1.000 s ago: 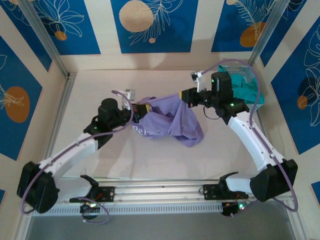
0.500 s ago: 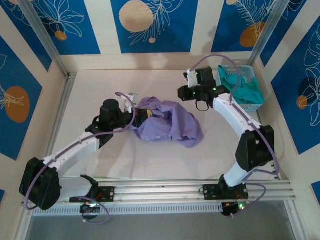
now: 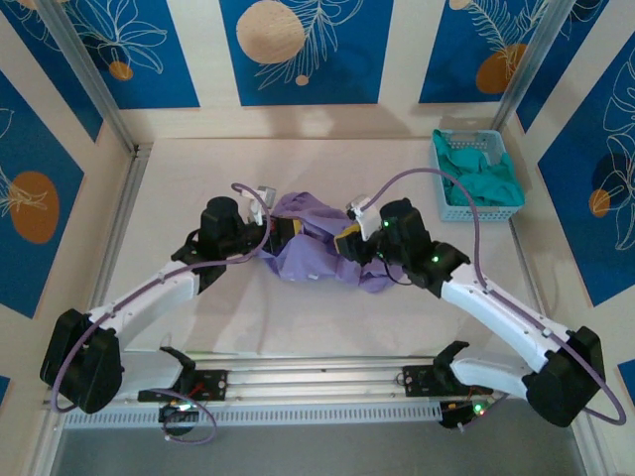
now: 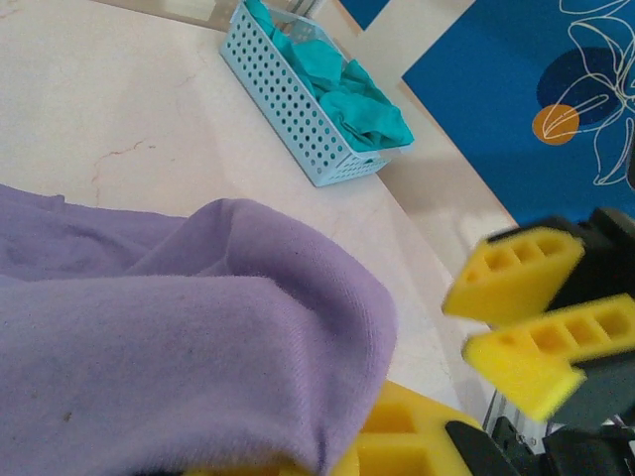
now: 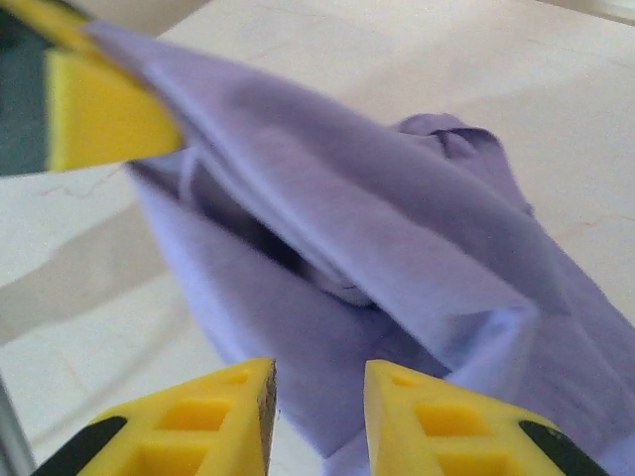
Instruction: Fold the inside-out t-shirt
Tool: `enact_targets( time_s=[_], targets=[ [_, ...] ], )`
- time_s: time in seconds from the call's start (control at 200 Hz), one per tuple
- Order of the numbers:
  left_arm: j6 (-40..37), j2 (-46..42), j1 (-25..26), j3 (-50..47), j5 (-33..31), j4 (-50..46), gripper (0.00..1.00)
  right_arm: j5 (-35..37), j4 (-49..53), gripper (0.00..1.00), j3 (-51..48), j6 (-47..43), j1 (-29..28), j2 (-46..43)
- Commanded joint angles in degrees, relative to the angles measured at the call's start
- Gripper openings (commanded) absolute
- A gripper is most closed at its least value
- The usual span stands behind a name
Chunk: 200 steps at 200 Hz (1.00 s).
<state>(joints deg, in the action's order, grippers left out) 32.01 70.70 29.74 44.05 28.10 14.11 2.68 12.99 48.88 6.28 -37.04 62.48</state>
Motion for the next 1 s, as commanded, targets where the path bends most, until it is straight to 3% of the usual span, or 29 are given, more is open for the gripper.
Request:
enact_targets(
  time_s=[0.0, 0.42, 0.7, 0.855, 0.91, 0.995],
  targets=[
    [-1.15, -0.14, -0.69, -0.12, 1.29, 0.78, 0.0, -3.86, -7.9, 0.26, -2.6, 2.54, -0.55, 2.86],
    [-1.21, -0.12, -0.64, 0.05, 2.29, 0.75, 0.0, -5.49, -19.12, 0.24, 0.21, 9.03, 2.7, 17.31],
    [-1.25, 0.11, -0.64, -0.06, 2.27, 0.94, 0.0, -9.4, -21.52, 0.37, 1.38, 9.43, 3.16, 20.71],
    [-1.36, 0.2, -0.67, -0.11, 2.24, 0.93, 0.0, -10.08, -23.2, 0.39, 1.17, 10.06, 3.15, 22.43],
    [-1.47, 0.23, -0.65, -0.18, 2.22, 0.83, 0.0, -9.9, -23.09, 0.33, 1.93, 9.94, 3.19, 23.2],
    [-1.88, 0.06, -0.65, -0.37, 0.97, -0.1, 0.0, -9.5, -21.99, 0.12, 2.46, 9.21, 3.58, 22.08]
  ],
)
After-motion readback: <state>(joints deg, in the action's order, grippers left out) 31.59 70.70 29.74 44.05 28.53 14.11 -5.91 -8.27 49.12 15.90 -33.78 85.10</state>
